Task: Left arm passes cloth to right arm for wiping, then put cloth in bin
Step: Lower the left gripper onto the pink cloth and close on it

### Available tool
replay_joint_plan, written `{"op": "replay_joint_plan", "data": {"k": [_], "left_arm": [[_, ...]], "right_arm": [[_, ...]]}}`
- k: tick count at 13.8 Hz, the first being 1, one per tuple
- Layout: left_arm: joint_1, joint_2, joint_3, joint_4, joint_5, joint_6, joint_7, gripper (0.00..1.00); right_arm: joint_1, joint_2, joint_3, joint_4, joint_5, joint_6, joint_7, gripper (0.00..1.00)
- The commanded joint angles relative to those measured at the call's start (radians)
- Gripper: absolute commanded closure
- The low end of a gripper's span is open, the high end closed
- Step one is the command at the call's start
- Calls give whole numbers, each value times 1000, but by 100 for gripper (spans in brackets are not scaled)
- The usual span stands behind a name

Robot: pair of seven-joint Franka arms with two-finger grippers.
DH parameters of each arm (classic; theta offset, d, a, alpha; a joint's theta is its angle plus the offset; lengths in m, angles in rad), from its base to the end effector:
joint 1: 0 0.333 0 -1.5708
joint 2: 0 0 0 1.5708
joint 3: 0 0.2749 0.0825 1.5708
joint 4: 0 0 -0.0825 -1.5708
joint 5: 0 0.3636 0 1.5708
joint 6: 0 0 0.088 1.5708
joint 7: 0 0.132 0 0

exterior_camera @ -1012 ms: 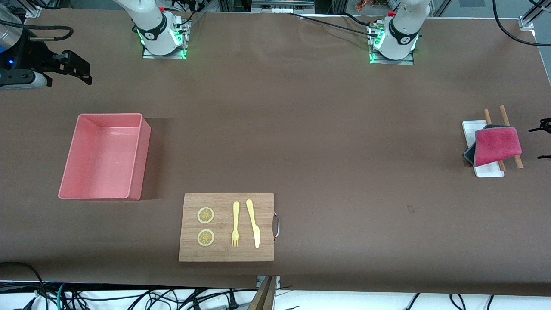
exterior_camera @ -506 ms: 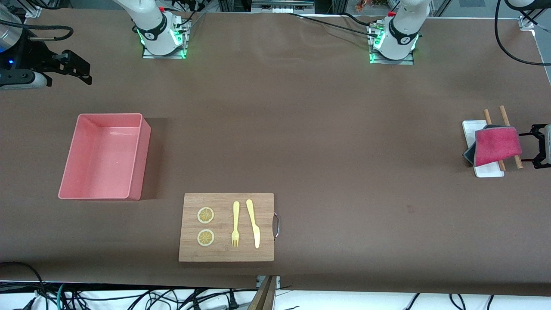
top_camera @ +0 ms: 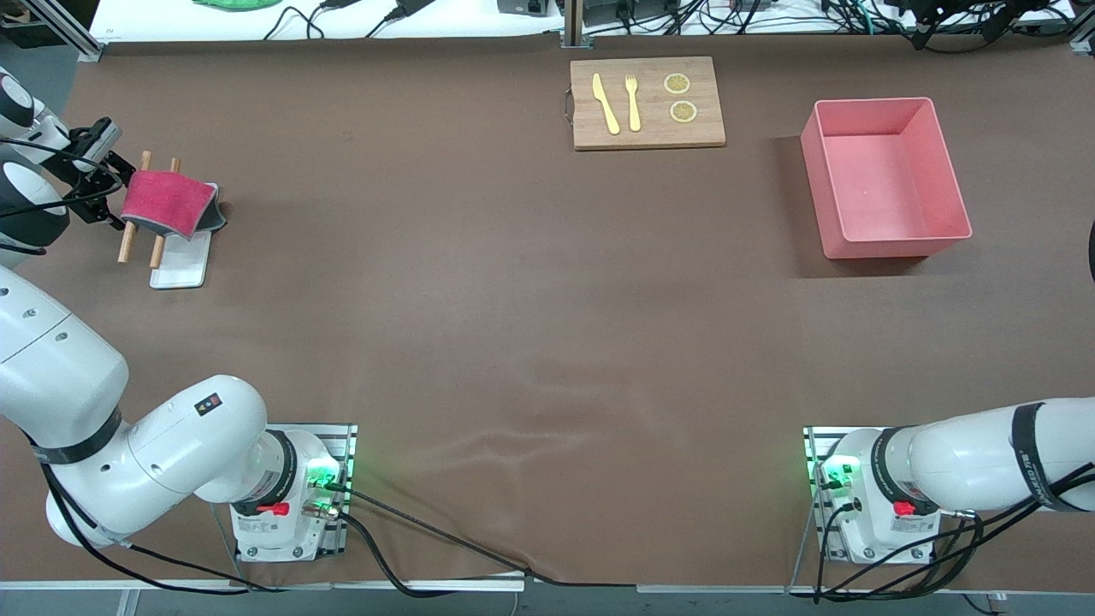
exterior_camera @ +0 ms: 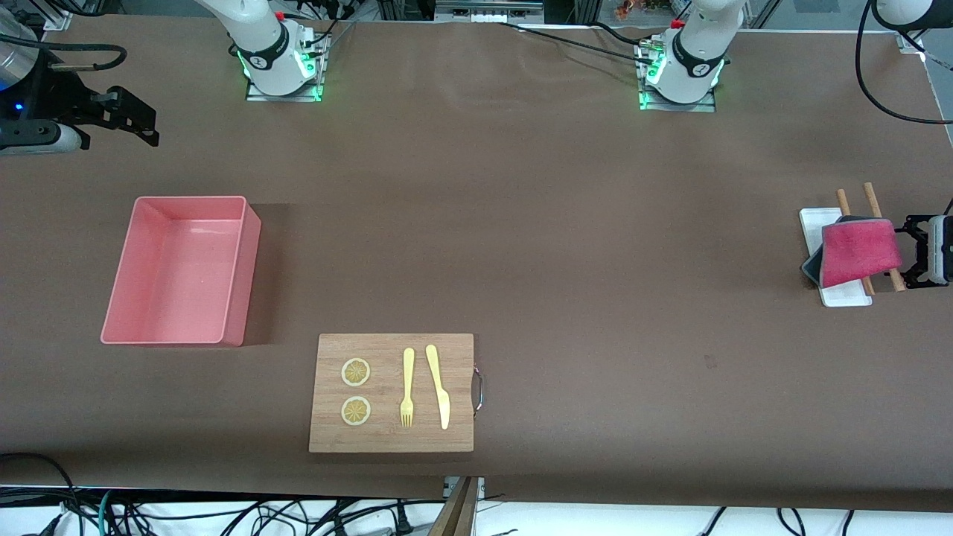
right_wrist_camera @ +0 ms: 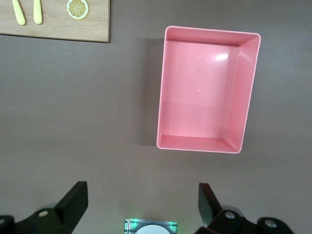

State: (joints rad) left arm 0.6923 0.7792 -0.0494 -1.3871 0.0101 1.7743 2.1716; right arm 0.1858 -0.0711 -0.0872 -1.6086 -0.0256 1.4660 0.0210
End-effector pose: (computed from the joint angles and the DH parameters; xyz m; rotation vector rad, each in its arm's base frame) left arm 0.5015 0.3816 0.1798 1.9888 -1.9004 -0.0507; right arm 0.4999 0.0445 0.5696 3.1138 0.1188 -0.1099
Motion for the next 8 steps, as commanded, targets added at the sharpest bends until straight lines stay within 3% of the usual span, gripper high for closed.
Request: {"op": "replay_joint_plan", "data": {"k": [1, 3, 4, 5, 8], "left_arm": [[13, 11, -10, 36, -9, -76, 71, 33], [13, 11, -10, 36, -6, -93, 73, 66], [13, 11, -10, 34, -7, -93, 73, 90], [13, 11, -10, 36, -7, -95, 73, 100], [12, 0, -12, 42, -2, -122, 71, 100]], "right_arm": [[1, 8, 3, 23, -14, -10, -6, 0], [0, 8, 3, 23, -14, -12, -6, 0], [0, 7, 3, 23, -14, -10, -6, 0], [0, 7, 3, 23, -14, -10, -6, 0], [1, 8, 3, 23, -14, -10, -6, 0]]}}
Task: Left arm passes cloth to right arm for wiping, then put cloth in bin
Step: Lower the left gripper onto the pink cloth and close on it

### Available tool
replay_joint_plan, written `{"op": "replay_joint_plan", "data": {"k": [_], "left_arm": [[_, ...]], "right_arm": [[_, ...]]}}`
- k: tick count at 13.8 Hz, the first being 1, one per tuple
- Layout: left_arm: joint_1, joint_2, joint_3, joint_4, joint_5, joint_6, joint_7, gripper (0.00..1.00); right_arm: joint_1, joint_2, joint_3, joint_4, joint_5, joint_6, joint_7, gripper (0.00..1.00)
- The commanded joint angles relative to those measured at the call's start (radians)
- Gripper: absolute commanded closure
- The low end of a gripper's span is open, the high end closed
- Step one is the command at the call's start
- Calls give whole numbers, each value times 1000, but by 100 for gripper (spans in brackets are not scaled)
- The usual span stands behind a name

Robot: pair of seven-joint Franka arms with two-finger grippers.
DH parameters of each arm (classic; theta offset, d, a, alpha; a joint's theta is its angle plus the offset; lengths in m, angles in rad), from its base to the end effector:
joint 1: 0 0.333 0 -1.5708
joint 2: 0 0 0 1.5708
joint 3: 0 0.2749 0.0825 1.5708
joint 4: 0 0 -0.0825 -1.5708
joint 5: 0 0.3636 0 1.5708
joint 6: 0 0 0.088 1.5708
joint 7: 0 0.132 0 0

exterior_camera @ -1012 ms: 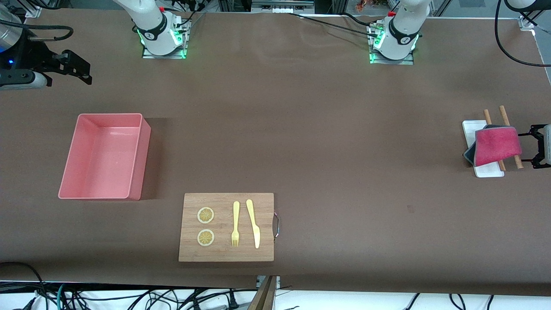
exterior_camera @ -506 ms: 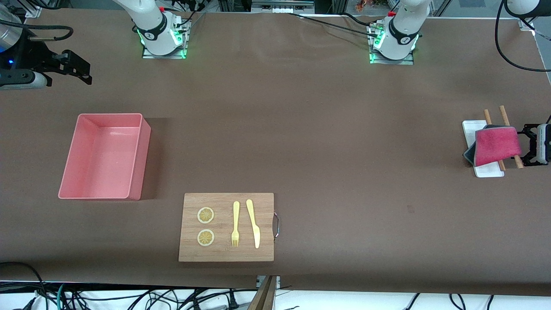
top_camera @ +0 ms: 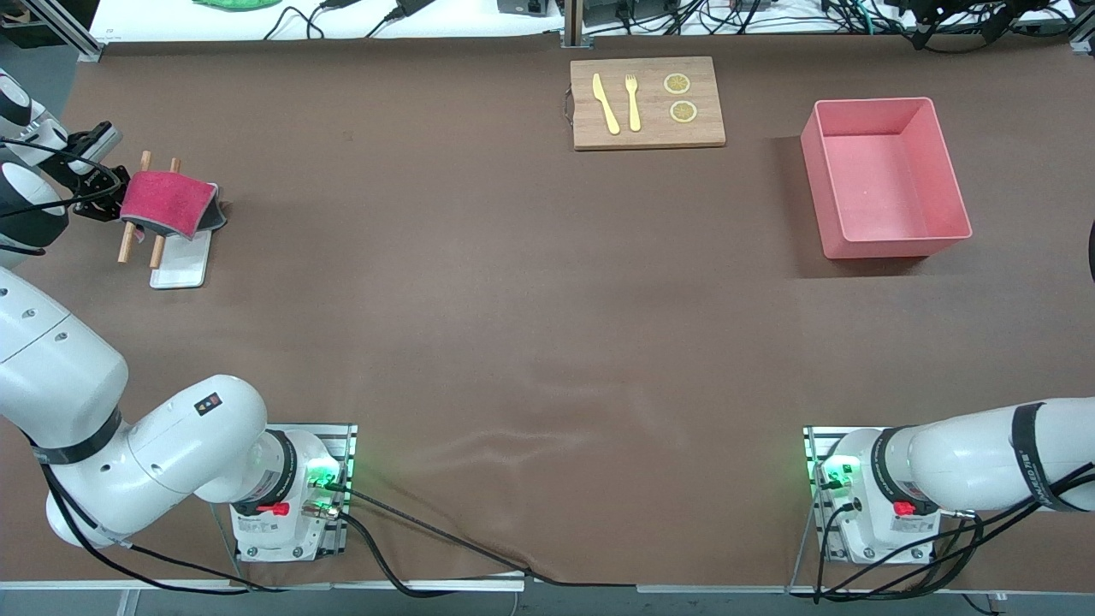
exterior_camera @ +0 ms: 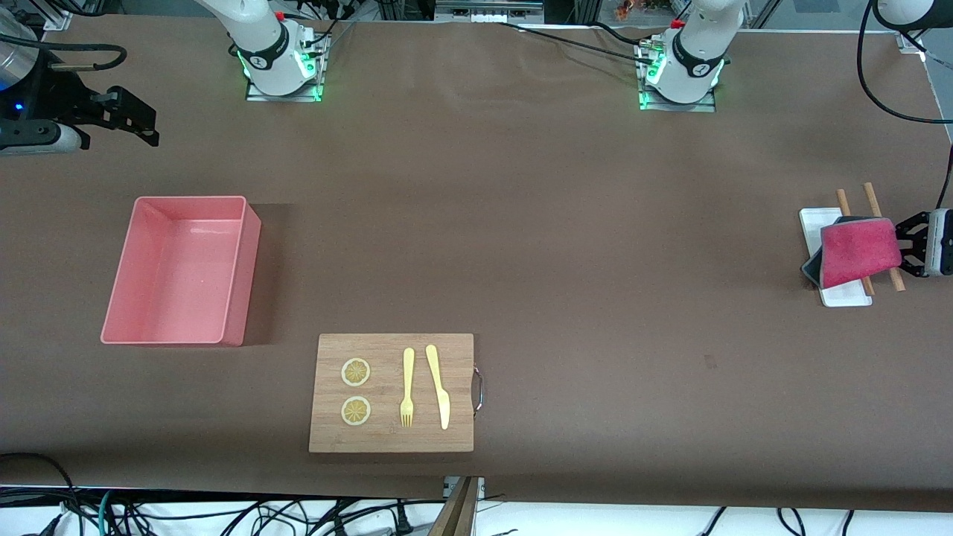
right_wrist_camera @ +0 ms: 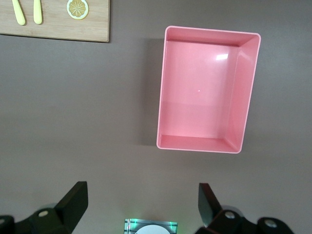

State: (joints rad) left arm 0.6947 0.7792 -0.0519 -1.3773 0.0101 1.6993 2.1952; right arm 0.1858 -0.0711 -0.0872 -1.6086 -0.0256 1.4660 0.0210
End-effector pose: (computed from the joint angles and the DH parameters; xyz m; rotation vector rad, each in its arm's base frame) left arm 0.4943 0.3764 0.1816 1.9191 -1.8788 -0.0542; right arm 0.4999 0.0445 0.5696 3.1138 0.1188 -0.1099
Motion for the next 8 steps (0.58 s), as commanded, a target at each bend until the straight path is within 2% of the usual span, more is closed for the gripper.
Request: {"op": "replay_joint_plan", "data": {"k": [1, 4, 8], "left_arm": [[6, -5, -9, 43, -4, -68, 46, 100], [-6, -6, -9, 147, -1, -160, 12, 100], [-14, -107, -16, 162, 53, -292, -210, 100]], "right_arm": [[1, 8, 3, 22, -14, -10, -6, 0], [1, 8, 3, 22, -14, -10, -6, 0], [1, 8, 3, 22, -14, -10, -6, 0]]}}
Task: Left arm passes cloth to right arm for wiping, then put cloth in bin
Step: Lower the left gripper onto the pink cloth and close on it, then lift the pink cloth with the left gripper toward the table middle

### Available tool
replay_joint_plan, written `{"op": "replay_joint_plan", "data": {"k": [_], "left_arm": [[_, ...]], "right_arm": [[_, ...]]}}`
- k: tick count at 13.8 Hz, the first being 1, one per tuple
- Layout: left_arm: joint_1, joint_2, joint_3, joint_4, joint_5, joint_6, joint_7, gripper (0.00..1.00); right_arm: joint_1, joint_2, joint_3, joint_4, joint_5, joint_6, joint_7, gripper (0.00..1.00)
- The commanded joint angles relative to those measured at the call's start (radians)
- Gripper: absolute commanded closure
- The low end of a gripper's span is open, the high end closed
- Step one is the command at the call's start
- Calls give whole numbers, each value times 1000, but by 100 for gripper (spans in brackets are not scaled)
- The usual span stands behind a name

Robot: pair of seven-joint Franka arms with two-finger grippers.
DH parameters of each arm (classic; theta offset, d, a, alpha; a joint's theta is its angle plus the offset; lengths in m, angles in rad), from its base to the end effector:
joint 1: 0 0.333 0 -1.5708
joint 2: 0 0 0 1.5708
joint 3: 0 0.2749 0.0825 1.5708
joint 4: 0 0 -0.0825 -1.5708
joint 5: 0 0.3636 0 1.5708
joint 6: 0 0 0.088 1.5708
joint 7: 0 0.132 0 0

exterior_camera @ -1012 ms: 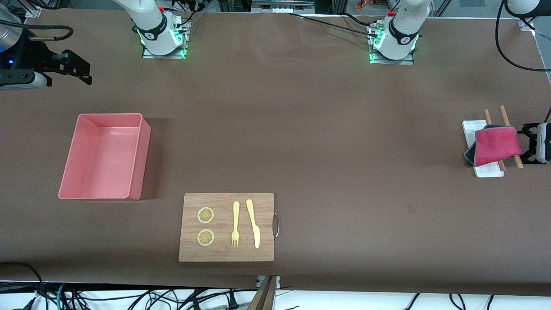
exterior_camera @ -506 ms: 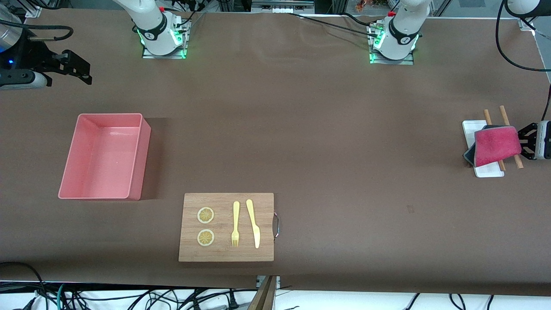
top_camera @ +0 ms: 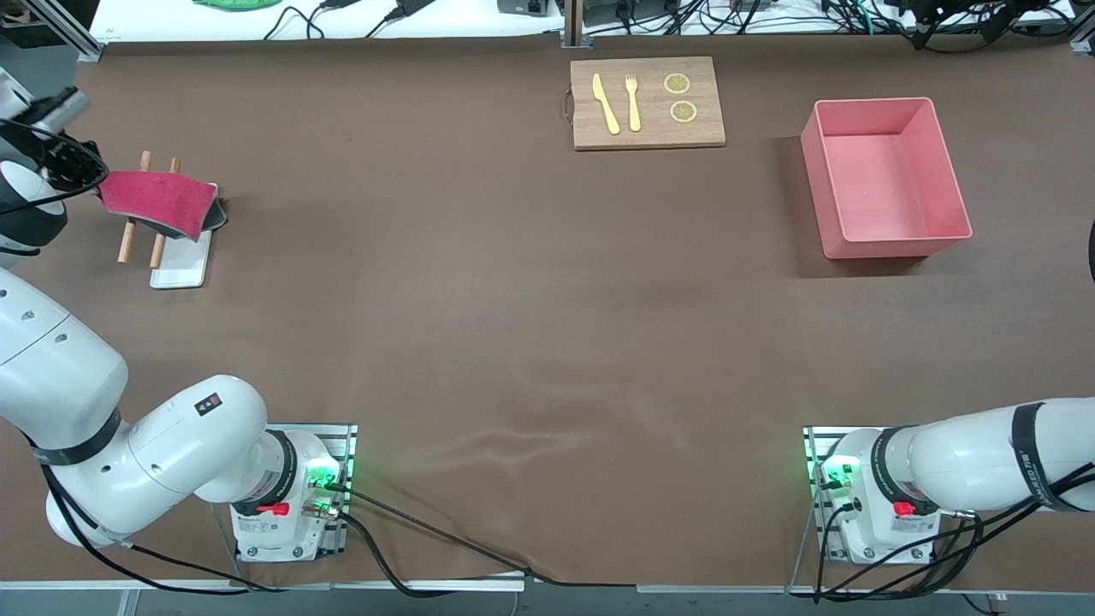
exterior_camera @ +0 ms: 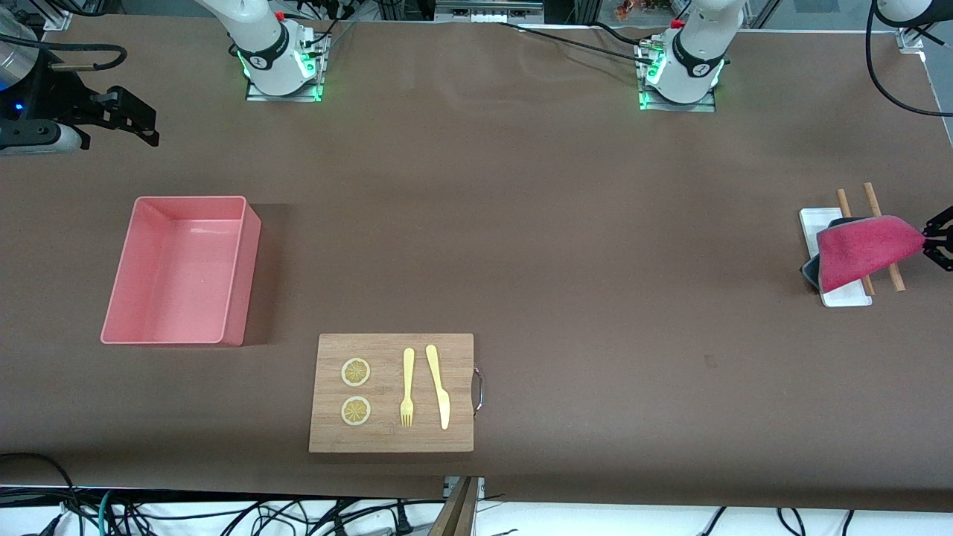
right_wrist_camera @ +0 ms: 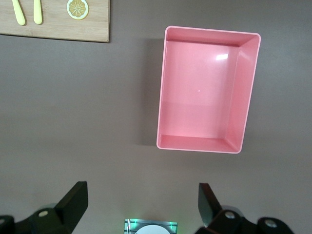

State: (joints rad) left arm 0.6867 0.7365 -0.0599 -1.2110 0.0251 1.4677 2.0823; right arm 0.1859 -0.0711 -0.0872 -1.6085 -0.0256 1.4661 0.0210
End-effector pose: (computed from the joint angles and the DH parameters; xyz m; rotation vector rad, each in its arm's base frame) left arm 0.5051 0.3789 0.2670 1.9940 -1.7725 -0.1157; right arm 0.4999 0.0445 0.5696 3.1138 0.1190 -0.1096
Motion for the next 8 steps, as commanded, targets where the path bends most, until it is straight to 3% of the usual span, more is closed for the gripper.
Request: {"op": "replay_joint_plan", "data": {"k": [1, 4, 8], "left_arm": [[-12, -87, -14, -5, 38, -113, -164, 100], [-74, -138, -17, -4, 30, -275, -393, 100], [-260, -248, -27, 1, 3, -381, -767, 100]], "right_arm": [[1, 8, 3, 22, -14, -9, -4, 0], [0, 8, 3, 22, -14, -9, -4, 0], [-2, 17, 1, 22, -13, 2, -18, 0]]}}
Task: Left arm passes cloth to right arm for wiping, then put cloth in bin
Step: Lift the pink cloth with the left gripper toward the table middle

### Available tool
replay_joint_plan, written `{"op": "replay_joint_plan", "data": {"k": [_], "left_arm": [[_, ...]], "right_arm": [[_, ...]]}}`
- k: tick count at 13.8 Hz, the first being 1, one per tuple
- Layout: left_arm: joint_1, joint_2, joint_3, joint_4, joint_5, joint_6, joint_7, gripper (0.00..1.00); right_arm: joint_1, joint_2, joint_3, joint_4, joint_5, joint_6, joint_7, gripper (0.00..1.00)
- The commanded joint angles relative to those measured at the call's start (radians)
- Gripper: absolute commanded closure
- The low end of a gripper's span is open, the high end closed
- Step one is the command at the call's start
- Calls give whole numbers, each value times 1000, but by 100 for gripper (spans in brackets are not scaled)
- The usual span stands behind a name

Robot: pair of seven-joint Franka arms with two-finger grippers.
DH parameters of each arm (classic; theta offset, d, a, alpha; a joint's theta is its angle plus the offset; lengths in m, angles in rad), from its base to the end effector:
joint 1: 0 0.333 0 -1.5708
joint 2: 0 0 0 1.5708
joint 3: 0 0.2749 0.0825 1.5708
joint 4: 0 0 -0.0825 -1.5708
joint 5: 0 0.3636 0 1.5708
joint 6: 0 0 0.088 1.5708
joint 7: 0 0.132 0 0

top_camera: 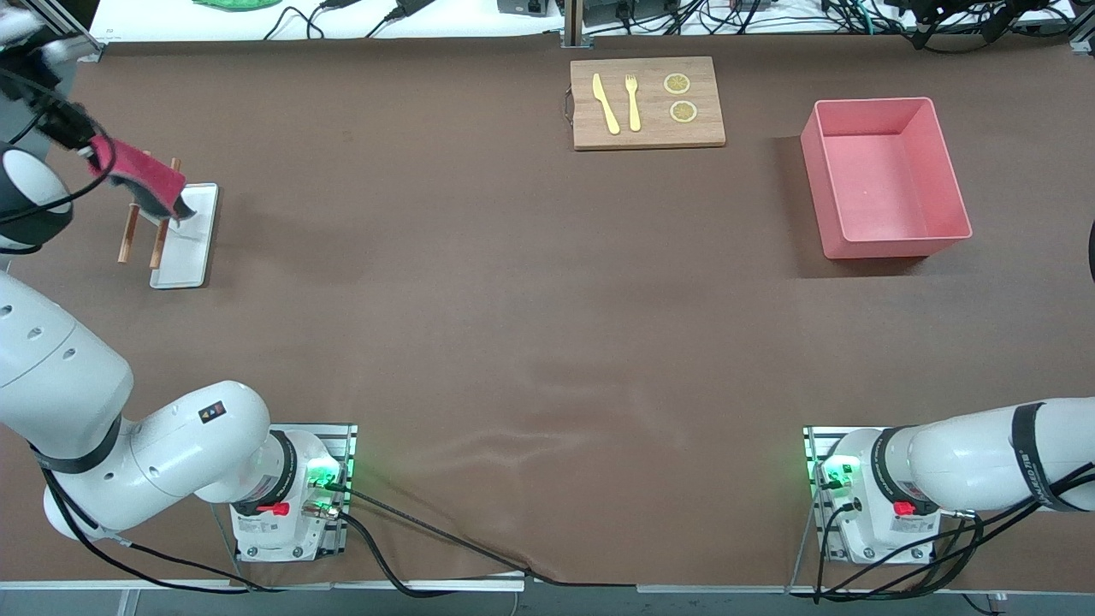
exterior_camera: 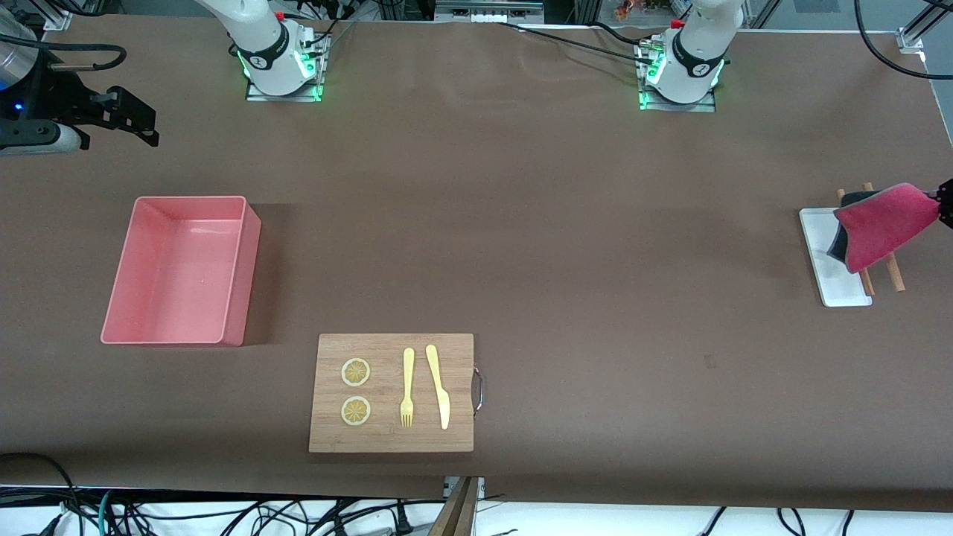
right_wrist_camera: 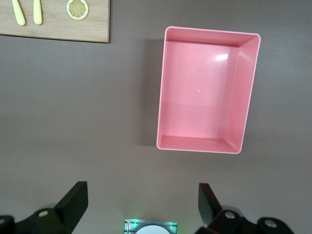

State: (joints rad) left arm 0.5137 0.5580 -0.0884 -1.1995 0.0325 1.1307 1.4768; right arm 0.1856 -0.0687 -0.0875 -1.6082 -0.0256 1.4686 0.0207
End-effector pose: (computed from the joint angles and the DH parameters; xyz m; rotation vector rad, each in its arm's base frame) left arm 0.5238 0.2537 0.3784 2.2369 -1.2940 -0.4667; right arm 0.5008 0.0444 0.5687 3.1137 0.1186 -0.1089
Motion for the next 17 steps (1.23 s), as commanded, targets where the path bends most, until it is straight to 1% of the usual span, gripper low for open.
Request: {"op": "replay_joint_plan", "data": {"k": [1, 3, 6, 8, 10, 11, 12, 14, 15, 17], "left_arm": [[-133, -88, -8, -11, -50, -49, -278, 100], [-226, -111, -10, -9, -133, -71, -506, 100], [-343, -113, -19, -9, -294, -71, -807, 100], [-421, -107, -25, -9, -399, -55, -1000, 100], [-495, -99, -24, -14, -517, 27, -1088, 100], [-539, -96, -24, -18, -570, 82, -1108, 100], [-578, -89, -24, -18, -621, 121, -1133, 100], [-644, -75, -24, -25, -724, 205, -1179, 100], [-685, -72, -24, -25, -749, 262, -1188, 100], [-763, -60, -24, -26, -805, 360, -1239, 100]], "right_arm": [[-3, 15, 2, 22, -13, -7, -7, 0], [-6, 18, -1, 22, -10, -1, -2, 0], [-5, 18, -3, 27, -11, 1, -16, 0], [-3, 12, 2, 53, -4, -10, -18, 0], [9, 24, 11, 48, 3, -23, -25, 0], [18, 21, 12, 50, 10, -54, -31, 0], [23, 17, 29, 54, 24, -65, -54, 0], [23, 14, 81, 54, 71, -102, -158, 0], [23, 17, 86, 53, 125, -102, -216, 0], [20, 50, 83, 50, 270, -94, -356, 0]]}}
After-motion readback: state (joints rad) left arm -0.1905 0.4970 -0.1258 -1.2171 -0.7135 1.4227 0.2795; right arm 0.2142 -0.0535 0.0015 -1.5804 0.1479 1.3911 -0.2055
